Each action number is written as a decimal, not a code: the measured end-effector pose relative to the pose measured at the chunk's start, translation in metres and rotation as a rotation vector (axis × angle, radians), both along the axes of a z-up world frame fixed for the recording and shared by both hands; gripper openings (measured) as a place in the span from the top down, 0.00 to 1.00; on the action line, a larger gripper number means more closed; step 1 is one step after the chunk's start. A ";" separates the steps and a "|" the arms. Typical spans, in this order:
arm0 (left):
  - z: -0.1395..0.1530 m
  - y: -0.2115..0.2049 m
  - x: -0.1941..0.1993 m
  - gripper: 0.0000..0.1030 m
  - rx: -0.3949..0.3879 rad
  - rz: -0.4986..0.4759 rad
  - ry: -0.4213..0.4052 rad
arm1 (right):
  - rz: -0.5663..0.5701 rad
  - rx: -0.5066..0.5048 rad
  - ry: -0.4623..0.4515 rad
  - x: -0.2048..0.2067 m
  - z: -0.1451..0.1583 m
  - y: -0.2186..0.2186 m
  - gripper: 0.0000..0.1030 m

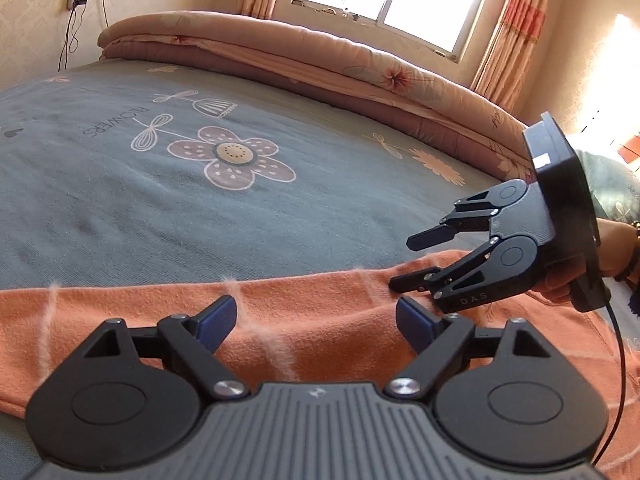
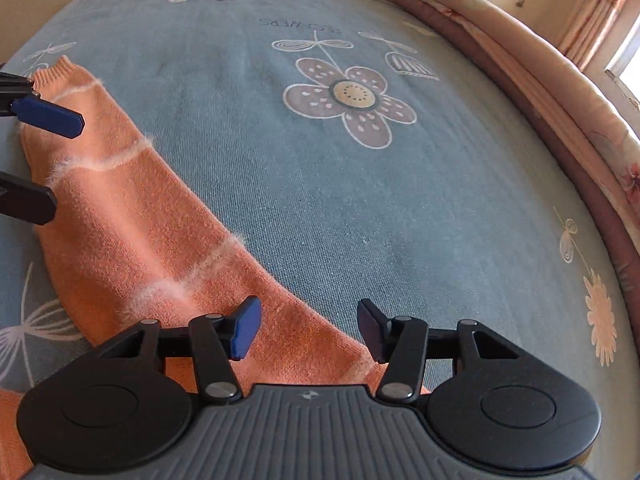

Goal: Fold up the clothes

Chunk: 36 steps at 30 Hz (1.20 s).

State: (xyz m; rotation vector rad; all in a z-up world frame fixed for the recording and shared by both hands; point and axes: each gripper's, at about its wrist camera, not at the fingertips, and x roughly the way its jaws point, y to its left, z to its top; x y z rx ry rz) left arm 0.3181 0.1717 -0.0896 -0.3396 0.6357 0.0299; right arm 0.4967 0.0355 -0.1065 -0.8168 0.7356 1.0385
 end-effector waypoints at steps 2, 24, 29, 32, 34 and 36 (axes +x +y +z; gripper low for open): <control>-0.001 0.000 0.000 0.16 -0.002 0.002 -0.007 | 0.014 0.017 0.036 0.007 -0.002 -0.002 0.43; -0.004 0.016 -0.001 0.14 -0.067 0.079 -0.069 | -0.048 -0.027 -0.130 0.002 0.000 0.024 0.96; -0.003 0.021 -0.003 0.14 -0.076 0.091 -0.081 | -0.127 -0.050 -0.174 0.010 -0.014 0.033 0.99; -0.001 0.027 -0.005 0.14 -0.078 0.118 -0.085 | -0.103 0.051 -0.131 0.004 0.009 0.031 0.84; 0.000 0.032 -0.006 0.14 -0.077 0.138 -0.074 | -0.053 0.098 -0.077 -0.003 0.024 0.034 0.76; 0.001 0.038 -0.008 0.14 -0.074 0.152 -0.067 | 0.011 0.100 -0.034 -0.011 0.029 0.041 0.71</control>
